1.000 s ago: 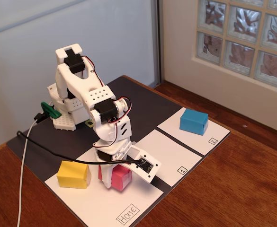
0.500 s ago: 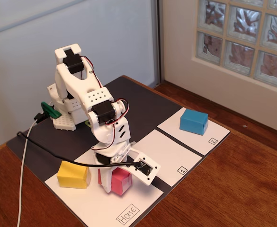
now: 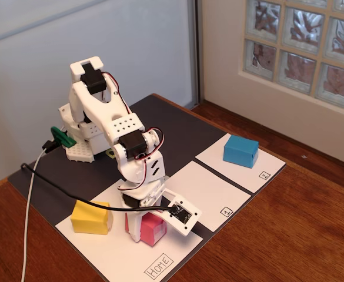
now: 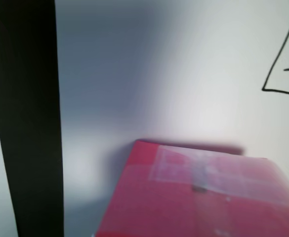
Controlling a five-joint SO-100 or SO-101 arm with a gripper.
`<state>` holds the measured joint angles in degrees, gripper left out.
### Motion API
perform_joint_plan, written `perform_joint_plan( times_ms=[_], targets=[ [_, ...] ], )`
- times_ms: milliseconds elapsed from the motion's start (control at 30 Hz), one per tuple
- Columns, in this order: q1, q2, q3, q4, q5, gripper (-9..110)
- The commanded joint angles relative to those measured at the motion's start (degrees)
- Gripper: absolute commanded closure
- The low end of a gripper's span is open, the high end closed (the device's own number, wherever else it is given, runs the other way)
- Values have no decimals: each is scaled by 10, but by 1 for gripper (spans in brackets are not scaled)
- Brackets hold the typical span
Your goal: Move box red to home
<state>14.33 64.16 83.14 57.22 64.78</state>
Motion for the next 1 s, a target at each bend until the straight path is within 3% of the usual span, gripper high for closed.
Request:
perform_joint_plan(
  times_ms=[0, 267, 633, 967],
  targets=[
    [-9, 4, -2, -7, 12, 102],
    [-6, 0, -2, -4, 26, 101],
    [-3, 10, -2, -3, 25, 75],
    [0, 31, -2, 4, 23, 66]
  ],
)
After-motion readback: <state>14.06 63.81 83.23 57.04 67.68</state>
